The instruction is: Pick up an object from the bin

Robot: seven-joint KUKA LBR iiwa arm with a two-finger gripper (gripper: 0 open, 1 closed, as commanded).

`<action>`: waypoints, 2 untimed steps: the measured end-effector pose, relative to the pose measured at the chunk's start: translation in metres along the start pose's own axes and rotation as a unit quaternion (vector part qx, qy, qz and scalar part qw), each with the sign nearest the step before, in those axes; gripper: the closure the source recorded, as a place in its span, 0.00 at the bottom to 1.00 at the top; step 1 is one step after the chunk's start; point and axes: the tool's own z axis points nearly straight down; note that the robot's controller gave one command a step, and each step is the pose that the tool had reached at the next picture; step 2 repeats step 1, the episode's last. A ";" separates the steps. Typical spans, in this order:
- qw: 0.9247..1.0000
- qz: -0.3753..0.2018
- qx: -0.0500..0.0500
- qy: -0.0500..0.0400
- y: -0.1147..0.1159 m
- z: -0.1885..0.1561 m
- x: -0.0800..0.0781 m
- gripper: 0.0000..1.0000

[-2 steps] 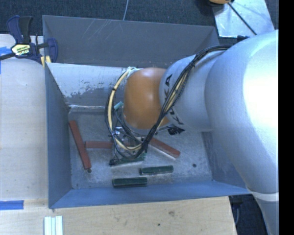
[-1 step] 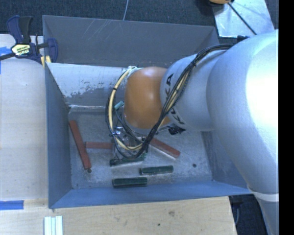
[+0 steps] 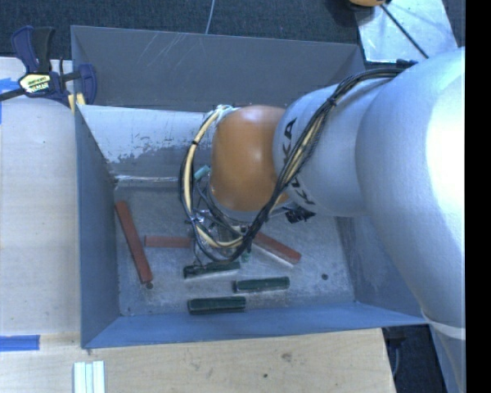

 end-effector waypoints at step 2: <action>1.000 0.000 -0.001 -0.003 0.000 -0.021 -0.002 1.00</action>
Offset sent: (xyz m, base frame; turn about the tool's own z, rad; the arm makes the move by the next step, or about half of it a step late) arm 0.0000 0.0001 0.0799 0.0000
